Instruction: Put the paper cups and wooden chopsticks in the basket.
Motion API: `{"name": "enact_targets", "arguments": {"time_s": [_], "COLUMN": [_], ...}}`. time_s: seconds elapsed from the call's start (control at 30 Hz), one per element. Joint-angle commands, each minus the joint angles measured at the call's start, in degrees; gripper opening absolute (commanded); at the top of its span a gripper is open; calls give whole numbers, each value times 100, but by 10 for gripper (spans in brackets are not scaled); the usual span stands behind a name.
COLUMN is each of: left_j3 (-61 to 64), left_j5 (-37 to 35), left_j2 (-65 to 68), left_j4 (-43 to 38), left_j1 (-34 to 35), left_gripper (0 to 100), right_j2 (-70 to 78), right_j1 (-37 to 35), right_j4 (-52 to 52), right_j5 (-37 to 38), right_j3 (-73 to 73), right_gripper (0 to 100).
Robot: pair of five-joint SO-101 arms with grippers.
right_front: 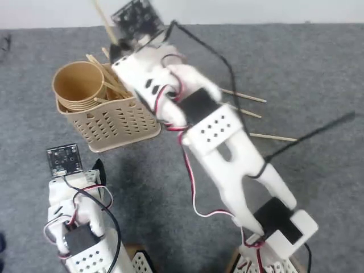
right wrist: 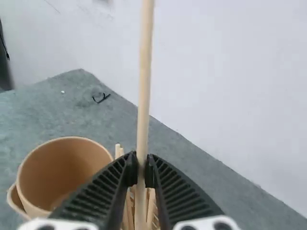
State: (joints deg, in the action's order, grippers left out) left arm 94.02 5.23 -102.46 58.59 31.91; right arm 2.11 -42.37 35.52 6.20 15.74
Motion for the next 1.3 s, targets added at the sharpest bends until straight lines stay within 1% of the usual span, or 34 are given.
{"name": "enact_targets", "arguments": {"time_s": [0.0,0.17,0.3,0.33,0.4,0.5,0.53,0.6,0.73,0.8,0.87,1.0,1.07,1.17,1.2,1.27], "left_j3": [-13,-13,-13,-13,-13,-13,-13,-13,-13,-13,-13,-13,-13,-13,-13,-13], "left_j5": [53,53,53,53,53,53,53,53,53,53,53,53,53,53,53,53], "left_j2": [-70,-70,-70,-70,-70,-70,-70,-70,-70,-70,-70,-70,-70,-70,-70,-70], "left_j4": [9,0,0,0,0,0,0,0,0,0,0,0,0,0,9,9], "left_j1": [-26,-26,-26,-26,-26,-26,-26,-26,-26,-26,-26,-26,-26,-26,-26,-26], "left_gripper": [239,239,239,239,239,239,239,239,239,239,239,239,239,239,239,239], "right_j2": [-13,-57,-57,-57,-75,-233,-295,-426,-743,-1024,-1279,-1402,-1385,-1367,-1367,-1358], "right_j1": [-48,-31,-31,-22,-22,-40,-48,-57,57,277,593,1692,2290,2905,2976,3002], "right_j4": [-822,-1332,-1376,-1341,-1297,-927,-848,-796,-752,-312,400,1719,2167,2686,2809,3029], "right_j5": [-53,-44,-44,-44,-44,-44,-44,-44,9,387,738,870,1248,2145,2593,3798], "right_j3": [-352,-1204,-1407,-1407,-1415,-1415,-1415,-1415,-1415,-1389,-1389,-1451,-1451,-1556,-1714,-2251], "right_gripper": [6,6,10,28,111,270,300,299,214,185,184,184,180,180,180,180]}}
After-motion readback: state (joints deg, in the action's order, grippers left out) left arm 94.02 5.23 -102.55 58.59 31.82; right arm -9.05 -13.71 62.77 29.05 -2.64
